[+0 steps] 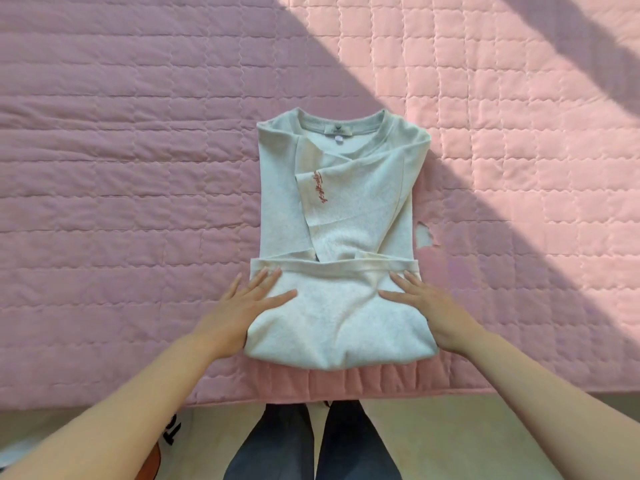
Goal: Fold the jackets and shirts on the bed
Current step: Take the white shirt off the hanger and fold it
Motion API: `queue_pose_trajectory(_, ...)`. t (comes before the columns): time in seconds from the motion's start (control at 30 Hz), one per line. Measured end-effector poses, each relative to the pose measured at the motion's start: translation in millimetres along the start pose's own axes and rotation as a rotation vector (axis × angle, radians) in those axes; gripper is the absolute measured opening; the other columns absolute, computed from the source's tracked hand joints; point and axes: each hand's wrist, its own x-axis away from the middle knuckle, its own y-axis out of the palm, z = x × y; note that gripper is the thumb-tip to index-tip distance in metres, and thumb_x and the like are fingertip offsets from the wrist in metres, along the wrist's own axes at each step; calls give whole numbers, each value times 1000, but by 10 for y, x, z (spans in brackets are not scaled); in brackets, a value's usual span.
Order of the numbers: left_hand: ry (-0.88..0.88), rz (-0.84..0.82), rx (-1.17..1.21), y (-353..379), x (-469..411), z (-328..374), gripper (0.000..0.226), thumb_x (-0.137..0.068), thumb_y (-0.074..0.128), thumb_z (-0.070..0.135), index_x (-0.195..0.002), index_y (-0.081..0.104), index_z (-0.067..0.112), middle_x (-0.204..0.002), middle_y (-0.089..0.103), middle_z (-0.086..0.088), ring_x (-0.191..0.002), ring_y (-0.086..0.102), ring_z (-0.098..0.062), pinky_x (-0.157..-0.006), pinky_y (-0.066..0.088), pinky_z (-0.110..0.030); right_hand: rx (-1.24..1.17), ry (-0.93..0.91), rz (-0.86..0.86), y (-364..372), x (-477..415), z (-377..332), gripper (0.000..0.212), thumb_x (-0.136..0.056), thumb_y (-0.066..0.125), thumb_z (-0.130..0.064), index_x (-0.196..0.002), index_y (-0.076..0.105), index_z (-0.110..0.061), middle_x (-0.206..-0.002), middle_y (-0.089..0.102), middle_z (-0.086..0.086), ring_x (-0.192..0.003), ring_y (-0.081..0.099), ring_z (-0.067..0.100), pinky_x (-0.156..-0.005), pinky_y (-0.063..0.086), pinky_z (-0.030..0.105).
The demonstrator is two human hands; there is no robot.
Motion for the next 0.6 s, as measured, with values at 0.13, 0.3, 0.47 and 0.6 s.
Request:
queue_pose_trajectory(0.13,30,-135,118,378,438,212,103,-84,54,-3,-143,-4,58,-149,-34,15,-141,-32,-13,-113,-26,-33,-217,10,-199,248,530,-69,66,-96,41,-2,-131,31,-58,-152,7,-25,-143,-1,-3,-120,9,30)
queue_pose_trajectory(0.3,-2,-54,350,165,501,186,87,-93,57,22,-124,1,82,-155,15,17,-140,3,14,-109,-25,-18,-415,256,60,357,696,-111,40,-104,34,-27,-141,41,-12,-147,35,-1,-136,32,17,-113,22,20)
queue_pose_trajectory(0.47,-315,274,1003,-654,94,273,10,-98,48,34,-102,58,33,-105,60,13,-96,55,-2,-85,44,-16,-953,425,275,-593,217,-330,44,-88,60,-45,-89,66,-1,-83,60,-3,-74,52,4,-64,38,24)
queue_pose_trajectory(0.6,-478,567,1086,-910,-547,121,49,-90,54,57,-73,54,11,-69,52,2,-63,44,-11,-56,34,-24,-1176,425,511,-784,-361,-166,20,-84,70,-39,-94,66,-21,-96,72,-8,-88,68,3,-79,54,27)
